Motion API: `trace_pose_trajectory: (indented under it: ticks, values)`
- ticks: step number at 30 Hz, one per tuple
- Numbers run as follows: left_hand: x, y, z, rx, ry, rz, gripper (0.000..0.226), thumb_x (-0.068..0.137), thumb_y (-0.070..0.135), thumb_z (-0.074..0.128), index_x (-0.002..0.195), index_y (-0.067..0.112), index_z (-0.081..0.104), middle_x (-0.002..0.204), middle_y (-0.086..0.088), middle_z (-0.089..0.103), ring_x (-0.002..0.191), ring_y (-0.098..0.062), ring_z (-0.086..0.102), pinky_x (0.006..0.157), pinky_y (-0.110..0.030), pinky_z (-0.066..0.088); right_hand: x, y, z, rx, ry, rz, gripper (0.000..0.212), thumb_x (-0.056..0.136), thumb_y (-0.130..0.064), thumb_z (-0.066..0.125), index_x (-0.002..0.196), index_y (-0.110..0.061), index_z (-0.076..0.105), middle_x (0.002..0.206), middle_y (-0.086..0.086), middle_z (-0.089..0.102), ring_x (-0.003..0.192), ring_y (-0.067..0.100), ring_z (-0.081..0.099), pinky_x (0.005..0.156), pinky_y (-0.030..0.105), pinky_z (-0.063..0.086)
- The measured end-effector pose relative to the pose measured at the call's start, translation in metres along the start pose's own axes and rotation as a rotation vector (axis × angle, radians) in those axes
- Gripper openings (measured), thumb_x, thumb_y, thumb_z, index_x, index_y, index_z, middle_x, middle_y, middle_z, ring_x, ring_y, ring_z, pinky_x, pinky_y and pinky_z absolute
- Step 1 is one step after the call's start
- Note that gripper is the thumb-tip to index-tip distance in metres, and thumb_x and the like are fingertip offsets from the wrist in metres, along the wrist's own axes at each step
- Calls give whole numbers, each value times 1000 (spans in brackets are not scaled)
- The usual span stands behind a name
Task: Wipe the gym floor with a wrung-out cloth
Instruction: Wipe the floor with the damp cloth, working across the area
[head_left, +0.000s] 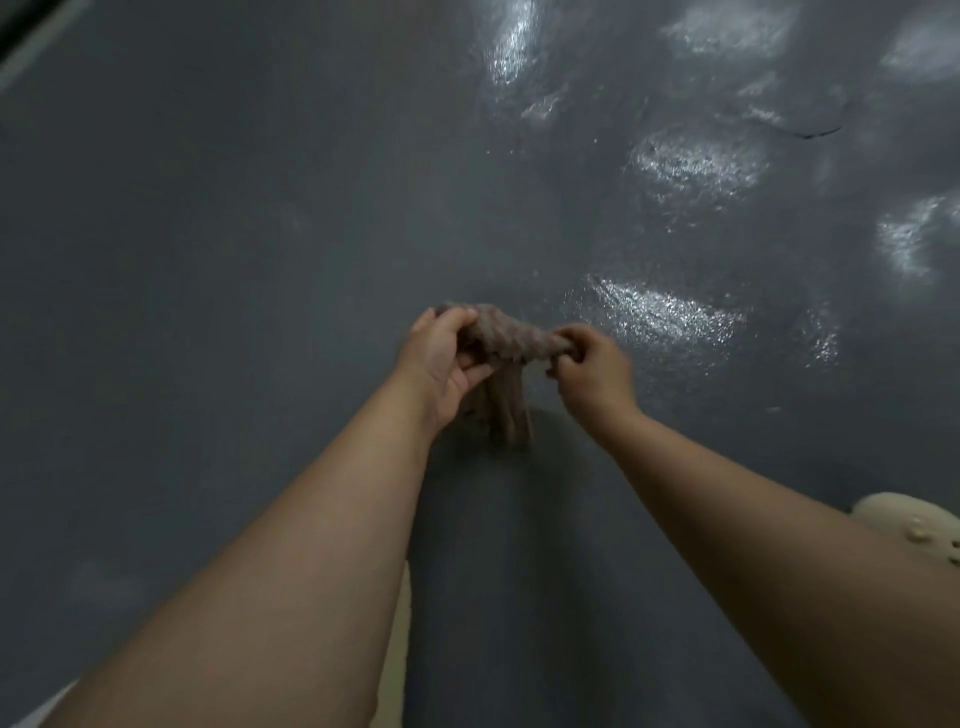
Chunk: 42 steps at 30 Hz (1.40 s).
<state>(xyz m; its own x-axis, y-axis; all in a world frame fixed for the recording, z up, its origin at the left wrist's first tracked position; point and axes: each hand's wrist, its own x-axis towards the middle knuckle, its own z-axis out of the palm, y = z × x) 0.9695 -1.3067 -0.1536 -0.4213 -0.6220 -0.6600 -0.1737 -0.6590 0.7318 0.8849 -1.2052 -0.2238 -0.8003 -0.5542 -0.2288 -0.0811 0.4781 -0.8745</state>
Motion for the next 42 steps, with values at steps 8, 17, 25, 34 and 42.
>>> trace_pose_trajectory:
  ticks: [8, 17, 25, 34, 42]
  values:
    - [-4, 14, 4, 200, 270, 310, 29, 85, 5, 65, 86, 22, 42, 98, -11, 57, 84, -27, 62, 67, -40, 59, 8, -32, -46, -61, 137, -371, 14, 77, 0, 67, 89, -4, 73, 94, 13, 71, 90, 28, 65, 78, 32, 47]
    - [-45, -144, -65, 644, 367, -170, 39, 80, -2, 65, 93, 14, 32, 101, -20, 51, 72, -27, 53, 50, -37, 55, -99, 68, -30, -487, -554, 173, 22, 82, -13, 61, 100, -18, 72, 103, 4, 71, 98, 20, 65, 84, 34, 51]
    - [-23, -85, -16, -3, 291, 15, 45, 90, 7, 60, 129, 17, 38, 122, -16, 50, 101, -27, 56, 68, -33, 55, -38, 45, -41, -205, -189, 174, 24, 83, -6, 63, 106, -9, 69, 100, 16, 70, 87, 25, 64, 81, 39, 51]
    - [-3, -108, -22, 930, 293, 179, 54, 89, 11, 59, 140, 12, 39, 142, -12, 41, 128, -27, 43, 104, -30, 31, -18, 63, -38, -402, -121, 192, 48, 87, -8, 55, 135, -13, 48, 136, 13, 43, 118, 30, 50, 100, 34, 37]
    - [35, -117, 29, 1360, 137, 425, 57, 97, 24, 46, 149, 23, 22, 159, -8, -2, 146, -25, -1, 116, -33, 4, -5, 66, -27, -552, -42, 95, 36, 87, -8, 52, 122, -11, 60, 130, 10, 48, 117, 31, 44, 94, 35, 38]
